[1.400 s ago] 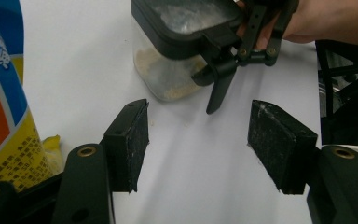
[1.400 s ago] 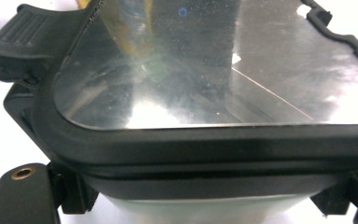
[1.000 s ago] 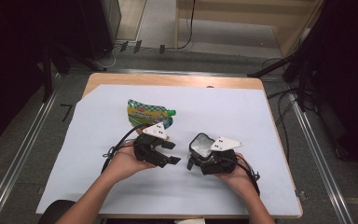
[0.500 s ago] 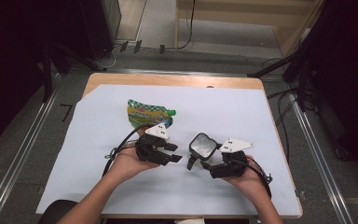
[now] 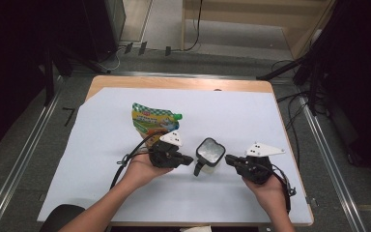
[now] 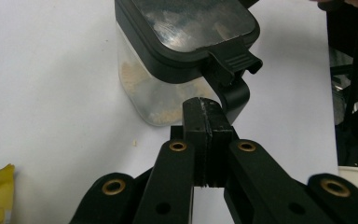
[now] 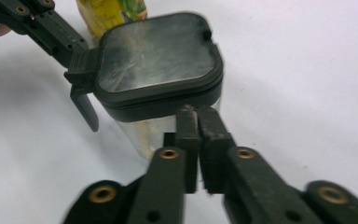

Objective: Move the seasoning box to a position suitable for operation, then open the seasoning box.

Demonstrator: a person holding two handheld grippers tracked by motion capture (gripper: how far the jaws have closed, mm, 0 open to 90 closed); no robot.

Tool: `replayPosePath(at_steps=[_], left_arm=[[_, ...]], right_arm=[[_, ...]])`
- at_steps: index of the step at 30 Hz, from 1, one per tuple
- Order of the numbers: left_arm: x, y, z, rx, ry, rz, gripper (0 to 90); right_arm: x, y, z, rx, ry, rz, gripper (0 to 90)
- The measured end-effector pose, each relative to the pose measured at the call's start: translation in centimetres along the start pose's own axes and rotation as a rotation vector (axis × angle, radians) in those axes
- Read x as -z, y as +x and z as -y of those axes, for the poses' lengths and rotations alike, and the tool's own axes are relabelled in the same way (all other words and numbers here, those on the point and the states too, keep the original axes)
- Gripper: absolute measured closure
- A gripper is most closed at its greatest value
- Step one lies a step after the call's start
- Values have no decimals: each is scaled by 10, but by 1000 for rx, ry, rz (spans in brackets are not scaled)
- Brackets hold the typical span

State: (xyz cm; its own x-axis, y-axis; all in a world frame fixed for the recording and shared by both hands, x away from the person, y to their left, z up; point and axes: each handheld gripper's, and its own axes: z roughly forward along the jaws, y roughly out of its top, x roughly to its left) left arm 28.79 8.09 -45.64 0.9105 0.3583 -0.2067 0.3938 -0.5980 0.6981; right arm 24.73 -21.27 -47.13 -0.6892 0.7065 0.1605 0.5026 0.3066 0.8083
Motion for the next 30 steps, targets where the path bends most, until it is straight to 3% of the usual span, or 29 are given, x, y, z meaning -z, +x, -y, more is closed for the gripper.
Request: replayPosePath(at_steps=[6, 9, 11, 18, 30], left_arm=[[-11, -4, 0, 12, -13, -4, 900], [-15, -6, -1, 10, -7, -18, 900], [-16, -5, 0, 24, -12, -5, 900], [-17, -9, -1, 13, -8, 2, 900], [-27, -24, -4, -18, -1, 18, 900]], right_arm=[[-10, 3, 2, 9, 37, -6, 900], [-11, 1, 3, -2, 37, -10, 900], [-12, 0, 3, -10, 37, -11, 900], [-16, -4, 2, -22, 28, -22, 900], [-28, -5, -6, -39, 24, 29, 900]])
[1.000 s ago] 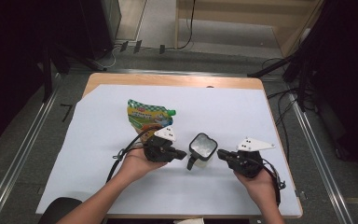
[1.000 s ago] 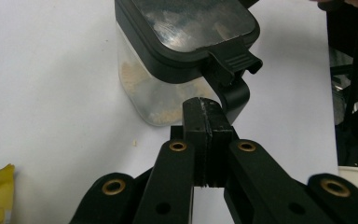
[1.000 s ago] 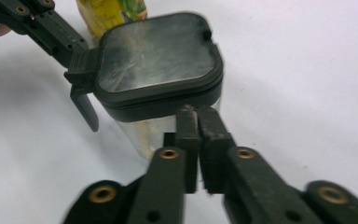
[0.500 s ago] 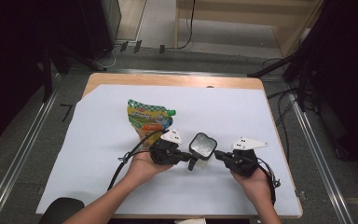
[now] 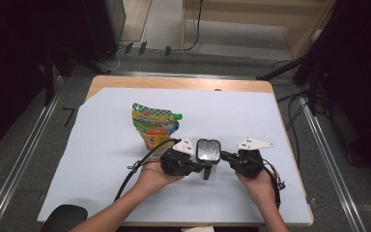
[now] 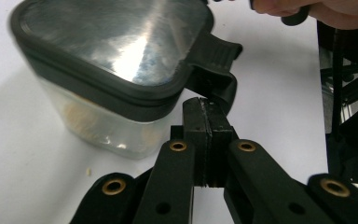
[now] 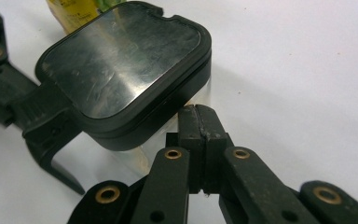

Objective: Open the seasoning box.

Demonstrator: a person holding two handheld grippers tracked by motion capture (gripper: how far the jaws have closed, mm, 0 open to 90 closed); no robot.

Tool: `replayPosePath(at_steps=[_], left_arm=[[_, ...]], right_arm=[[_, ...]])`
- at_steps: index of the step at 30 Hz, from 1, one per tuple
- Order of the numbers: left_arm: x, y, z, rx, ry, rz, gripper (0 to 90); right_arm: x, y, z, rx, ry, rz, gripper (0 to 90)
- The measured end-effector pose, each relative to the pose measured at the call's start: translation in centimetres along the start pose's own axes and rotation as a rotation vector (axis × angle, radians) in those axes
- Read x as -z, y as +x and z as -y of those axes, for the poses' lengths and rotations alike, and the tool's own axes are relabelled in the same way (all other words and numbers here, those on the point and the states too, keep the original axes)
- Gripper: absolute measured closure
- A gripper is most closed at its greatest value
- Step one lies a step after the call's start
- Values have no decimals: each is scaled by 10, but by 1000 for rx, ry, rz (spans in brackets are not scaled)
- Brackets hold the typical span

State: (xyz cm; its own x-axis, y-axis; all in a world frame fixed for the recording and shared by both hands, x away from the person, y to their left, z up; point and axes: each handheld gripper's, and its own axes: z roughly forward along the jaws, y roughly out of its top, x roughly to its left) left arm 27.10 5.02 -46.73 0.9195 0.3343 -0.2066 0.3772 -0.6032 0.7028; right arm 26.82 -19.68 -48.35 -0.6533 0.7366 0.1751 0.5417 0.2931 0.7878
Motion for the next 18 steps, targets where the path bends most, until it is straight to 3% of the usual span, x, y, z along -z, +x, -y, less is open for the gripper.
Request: replayPosePath(at_steps=[11, 15, 18], left_arm=[[-9, -7, -3, 2, -11, 25, 900], [-5, -5, -3, 14, -6, 51, 900], [6, -5, -2, 10, -2, 62, 900]], right_arm=[[-8, 0, -4, 0, -3, 22, 900], [-3, -2, -3, -1, -11, 23, 900], [9, -1, -2, -30, -15, 31, 900]])
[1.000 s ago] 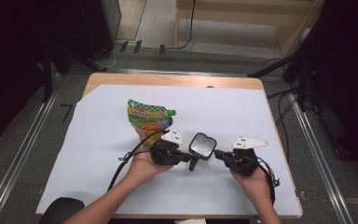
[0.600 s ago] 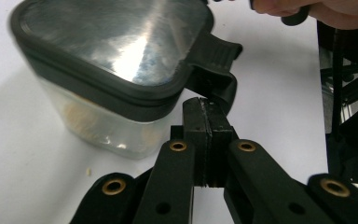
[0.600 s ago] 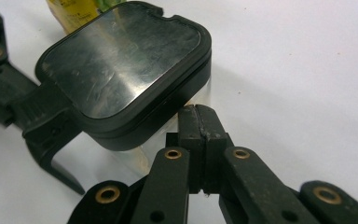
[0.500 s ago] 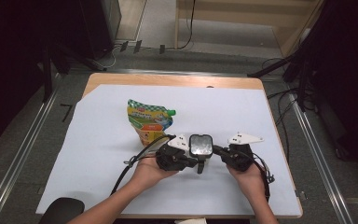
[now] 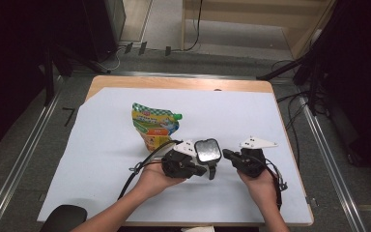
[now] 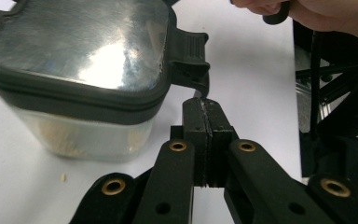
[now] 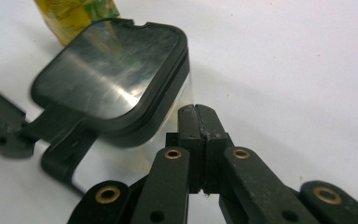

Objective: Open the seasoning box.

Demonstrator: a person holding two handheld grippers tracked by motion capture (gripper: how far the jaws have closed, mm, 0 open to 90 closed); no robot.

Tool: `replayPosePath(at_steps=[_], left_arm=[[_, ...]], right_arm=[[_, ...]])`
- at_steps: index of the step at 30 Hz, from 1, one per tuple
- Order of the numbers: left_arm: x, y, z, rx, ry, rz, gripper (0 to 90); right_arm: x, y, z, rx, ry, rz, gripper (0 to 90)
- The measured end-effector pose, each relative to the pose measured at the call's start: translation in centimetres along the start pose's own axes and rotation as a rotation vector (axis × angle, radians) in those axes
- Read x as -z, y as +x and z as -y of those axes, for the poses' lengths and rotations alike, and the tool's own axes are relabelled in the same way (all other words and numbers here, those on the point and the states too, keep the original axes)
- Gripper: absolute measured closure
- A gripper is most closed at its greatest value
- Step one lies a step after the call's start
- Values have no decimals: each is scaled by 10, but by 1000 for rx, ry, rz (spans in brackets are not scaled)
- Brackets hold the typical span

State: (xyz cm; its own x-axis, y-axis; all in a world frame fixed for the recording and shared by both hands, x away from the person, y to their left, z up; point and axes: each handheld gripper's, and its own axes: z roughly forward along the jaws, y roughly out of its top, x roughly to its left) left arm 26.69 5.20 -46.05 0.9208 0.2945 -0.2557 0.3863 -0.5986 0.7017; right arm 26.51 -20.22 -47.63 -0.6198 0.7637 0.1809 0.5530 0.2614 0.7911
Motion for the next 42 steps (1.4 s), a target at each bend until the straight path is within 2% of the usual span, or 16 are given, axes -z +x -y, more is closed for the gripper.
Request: replayPosePath(at_steps=[4, 6, 8, 9, 11, 14, 17, 18, 21, 26, 27, 34, 42], left_arm=[[7, 2, 1, 8, 2, -1, 894], [12, 5, 1, 18, -4, -3, 825], [15, 6, 1, 17, -7, -23, 808], [17, 8, 2, 20, -14, -17, 763], [20, 9, 2, 16, -15, -14, 709], [24, 12, 3, 18, -8, -9, 627], [24, 13, 2, 28, 3, -14, 594], [25, 13, 1, 37, -3, 4, 577], [26, 12, 1, 24, -4, 5, 545], [27, 15, 1, 23, -3, -1, 505], [27, 15, 1, 25, -10, -4, 497], [29, 17, 2, 23, -13, -5, 472], [28, 18, 2, 21, -7, -10, 458]], right_arm=[[7, 5, 3, 2, 3, -8, 900], [12, 10, 5, 7, 13, -15, 900], [16, 14, 6, 12, 15, -20, 900], [23, 20, 8, 14, 10, -26, 900], [25, 22, 8, 16, 7, -29, 900], [28, 34, 13, 22, 15, -57, 900], [28, 41, 16, 33, 25, -68, 900], [28, 47, 18, 38, 22, -74, 900], [28, 52, 20, 47, 17, -83, 900], [25, 59, 19, 59, 20, -102, 900], [21, 61, 19, 59, 25, -118, 900], [5, 68, 20, 91, 65, -135, 900], [-3, 69, 21, 114, 90, -126, 900]])
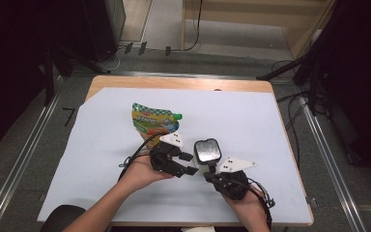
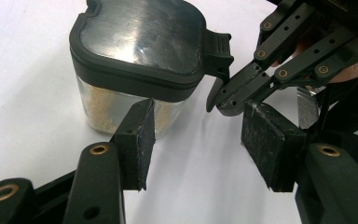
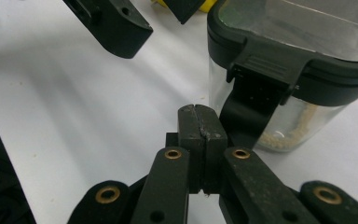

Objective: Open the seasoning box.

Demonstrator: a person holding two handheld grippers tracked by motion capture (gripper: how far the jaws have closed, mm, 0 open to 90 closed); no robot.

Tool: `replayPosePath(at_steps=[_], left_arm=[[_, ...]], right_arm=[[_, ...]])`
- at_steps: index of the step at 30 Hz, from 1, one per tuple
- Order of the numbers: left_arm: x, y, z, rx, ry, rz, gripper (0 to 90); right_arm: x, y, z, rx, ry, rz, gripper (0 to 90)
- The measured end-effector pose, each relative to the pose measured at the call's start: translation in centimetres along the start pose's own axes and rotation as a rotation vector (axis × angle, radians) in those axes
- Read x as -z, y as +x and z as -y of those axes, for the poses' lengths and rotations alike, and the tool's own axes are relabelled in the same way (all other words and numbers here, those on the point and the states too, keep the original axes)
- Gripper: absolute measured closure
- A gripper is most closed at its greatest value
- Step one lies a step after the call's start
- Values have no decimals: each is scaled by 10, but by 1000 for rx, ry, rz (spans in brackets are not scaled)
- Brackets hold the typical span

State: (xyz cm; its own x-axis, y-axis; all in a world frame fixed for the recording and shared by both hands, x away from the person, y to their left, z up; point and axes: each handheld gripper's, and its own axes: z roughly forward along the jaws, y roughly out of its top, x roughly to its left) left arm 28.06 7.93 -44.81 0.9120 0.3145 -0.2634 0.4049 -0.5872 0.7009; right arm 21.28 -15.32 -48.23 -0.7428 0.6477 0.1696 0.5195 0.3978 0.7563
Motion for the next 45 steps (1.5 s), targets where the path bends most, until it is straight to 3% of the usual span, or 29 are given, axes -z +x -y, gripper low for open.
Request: replayPosePath(at_steps=[14, 21, 35, 40, 45], left_arm=[[-1, 0, 1, -4, 0, -19, 449], [-2, 2, 1, 0, 3, -20, 448], [-9, 5, 0, 1, -1, -21, 452], [-12, 7, -4, 21, 14, 6, 480], [-16, 6, -7, 3, 17, -2, 469]], right_arm=[[5, -7, 2, -10, 11, 15, 900], [11, -15, 5, -39, 16, 26, 900], [27, -45, 11, -104, 15, 85, 900], [30, -54, 12, -115, 11, 102, 900], [33, -68, 12, -146, 5, 134, 900]])
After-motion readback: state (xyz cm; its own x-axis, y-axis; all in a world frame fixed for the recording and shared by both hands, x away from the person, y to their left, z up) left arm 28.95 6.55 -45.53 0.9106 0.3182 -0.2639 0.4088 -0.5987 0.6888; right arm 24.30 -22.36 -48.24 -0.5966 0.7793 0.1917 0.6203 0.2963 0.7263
